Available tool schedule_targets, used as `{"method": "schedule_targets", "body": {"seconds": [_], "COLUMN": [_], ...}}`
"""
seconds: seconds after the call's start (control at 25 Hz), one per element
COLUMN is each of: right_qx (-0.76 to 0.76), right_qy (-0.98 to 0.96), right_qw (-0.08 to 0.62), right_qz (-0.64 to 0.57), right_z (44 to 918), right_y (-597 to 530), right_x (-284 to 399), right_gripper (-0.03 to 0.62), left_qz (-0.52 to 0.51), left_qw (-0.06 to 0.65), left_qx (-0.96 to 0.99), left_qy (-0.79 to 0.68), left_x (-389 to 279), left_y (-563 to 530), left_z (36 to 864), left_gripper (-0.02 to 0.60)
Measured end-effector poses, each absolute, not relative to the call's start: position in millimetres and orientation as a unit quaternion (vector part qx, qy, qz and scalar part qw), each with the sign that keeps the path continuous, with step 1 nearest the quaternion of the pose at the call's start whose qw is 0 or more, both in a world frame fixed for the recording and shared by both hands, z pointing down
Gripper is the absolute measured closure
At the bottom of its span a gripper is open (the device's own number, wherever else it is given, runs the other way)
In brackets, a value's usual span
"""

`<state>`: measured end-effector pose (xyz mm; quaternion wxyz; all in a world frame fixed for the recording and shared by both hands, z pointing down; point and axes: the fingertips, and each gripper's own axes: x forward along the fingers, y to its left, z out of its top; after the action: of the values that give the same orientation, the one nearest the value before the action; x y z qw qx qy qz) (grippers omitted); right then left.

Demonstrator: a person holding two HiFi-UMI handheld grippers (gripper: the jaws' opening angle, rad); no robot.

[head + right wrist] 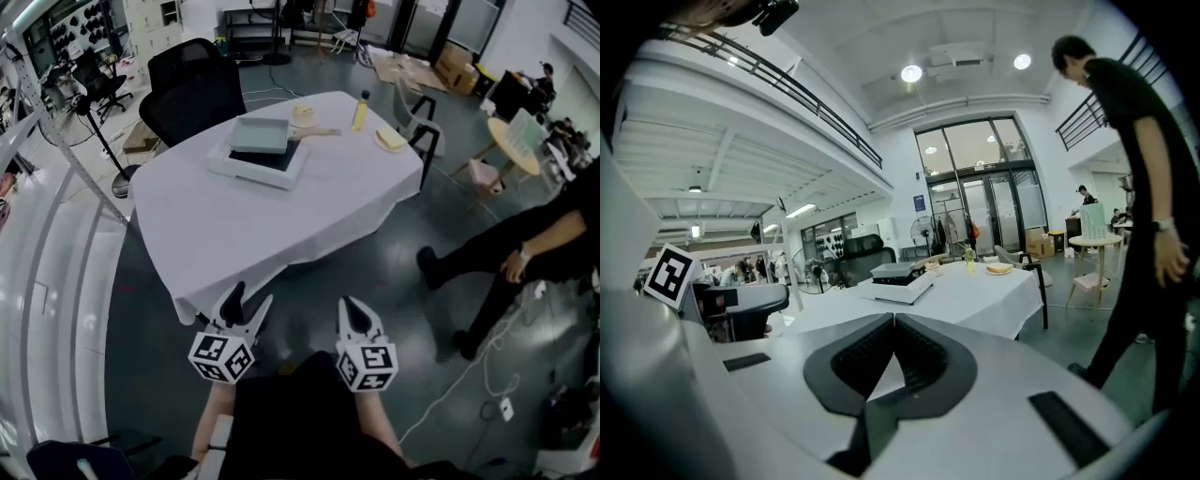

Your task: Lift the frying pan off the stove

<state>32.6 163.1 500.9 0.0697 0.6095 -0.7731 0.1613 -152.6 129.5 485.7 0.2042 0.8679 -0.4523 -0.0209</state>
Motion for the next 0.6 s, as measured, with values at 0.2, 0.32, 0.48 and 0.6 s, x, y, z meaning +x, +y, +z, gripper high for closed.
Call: {"method": "schedule_targets", "body": {"seconds": [0.2, 0.32, 0.48, 0.6], "right_qx": [0.613, 0.613, 0.606, 0.602], "right_qy": [-0.766, -0.765, -0.77, -0.772], "right_qw": [0.082, 0.083, 0.086, 0.089], "right_qz": [0.175, 0.18, 0.184, 0.182], "right_z": [513, 519, 520, 519], "right_y": [161, 156, 143, 125], "right_x": [33, 32, 30, 36], "right_gripper": [0.588, 0.588, 0.588, 0.588], "left_qz": [-0.014, -0.012, -0.01, -0.011], "left_qw": [0.223, 0.223, 0.228, 0.227], "left_qx": [0.863, 0.863, 0.86, 0.862], "left_qy": [-0.453, -0.454, -0.456, -0.452], "left_x": [-158, -158, -156, -146], "left_y": [127, 123, 109, 93], "left_z": [499, 500, 503, 501], "left_gripper": [0.291, 0.291, 0.291, 0.291]}}
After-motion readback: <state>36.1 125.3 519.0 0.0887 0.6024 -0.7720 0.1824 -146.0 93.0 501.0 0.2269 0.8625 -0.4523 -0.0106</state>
